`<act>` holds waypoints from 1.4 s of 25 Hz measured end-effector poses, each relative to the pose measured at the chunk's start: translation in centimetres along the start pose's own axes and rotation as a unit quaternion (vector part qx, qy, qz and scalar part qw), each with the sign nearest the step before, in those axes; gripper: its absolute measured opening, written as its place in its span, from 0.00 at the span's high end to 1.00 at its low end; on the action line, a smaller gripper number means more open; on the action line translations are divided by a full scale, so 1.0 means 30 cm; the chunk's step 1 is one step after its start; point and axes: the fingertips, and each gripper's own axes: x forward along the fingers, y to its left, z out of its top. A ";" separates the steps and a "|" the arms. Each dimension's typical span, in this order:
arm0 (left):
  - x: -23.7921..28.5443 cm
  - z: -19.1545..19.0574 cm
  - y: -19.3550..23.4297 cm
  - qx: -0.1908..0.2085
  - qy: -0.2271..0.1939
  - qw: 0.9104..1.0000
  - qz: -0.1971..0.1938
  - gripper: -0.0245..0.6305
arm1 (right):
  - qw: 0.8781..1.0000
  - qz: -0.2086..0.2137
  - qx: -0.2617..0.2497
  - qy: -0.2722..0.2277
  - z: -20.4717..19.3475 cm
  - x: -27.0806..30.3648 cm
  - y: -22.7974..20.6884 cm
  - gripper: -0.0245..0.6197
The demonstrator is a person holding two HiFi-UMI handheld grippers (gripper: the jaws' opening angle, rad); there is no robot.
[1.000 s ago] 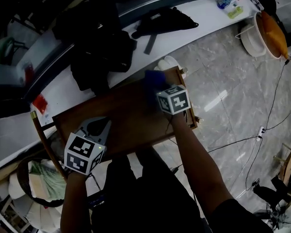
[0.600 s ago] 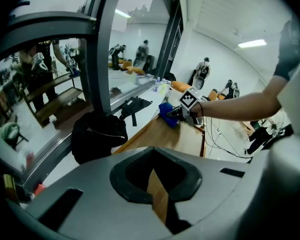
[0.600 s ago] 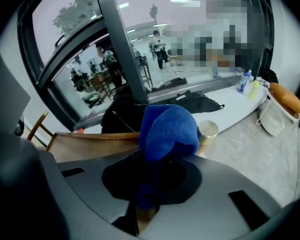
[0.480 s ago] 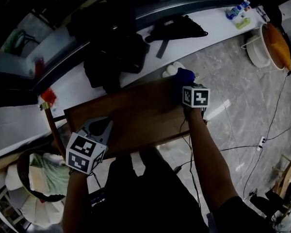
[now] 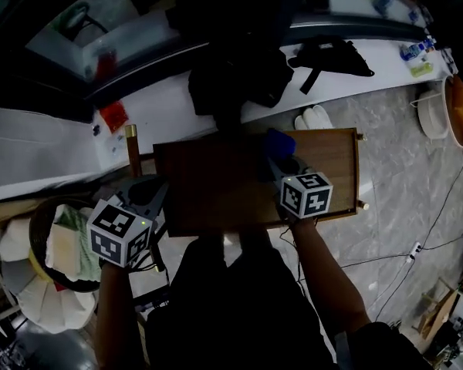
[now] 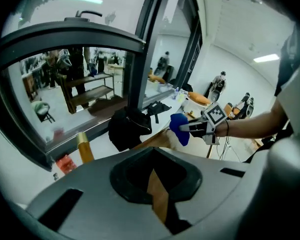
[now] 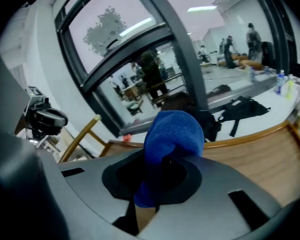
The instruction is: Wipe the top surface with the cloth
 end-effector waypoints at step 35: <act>-0.061 -0.151 -0.042 -0.037 0.004 0.996 -0.082 0.95 | 0.971 0.114 -0.159 0.137 -0.258 0.494 0.556 0.87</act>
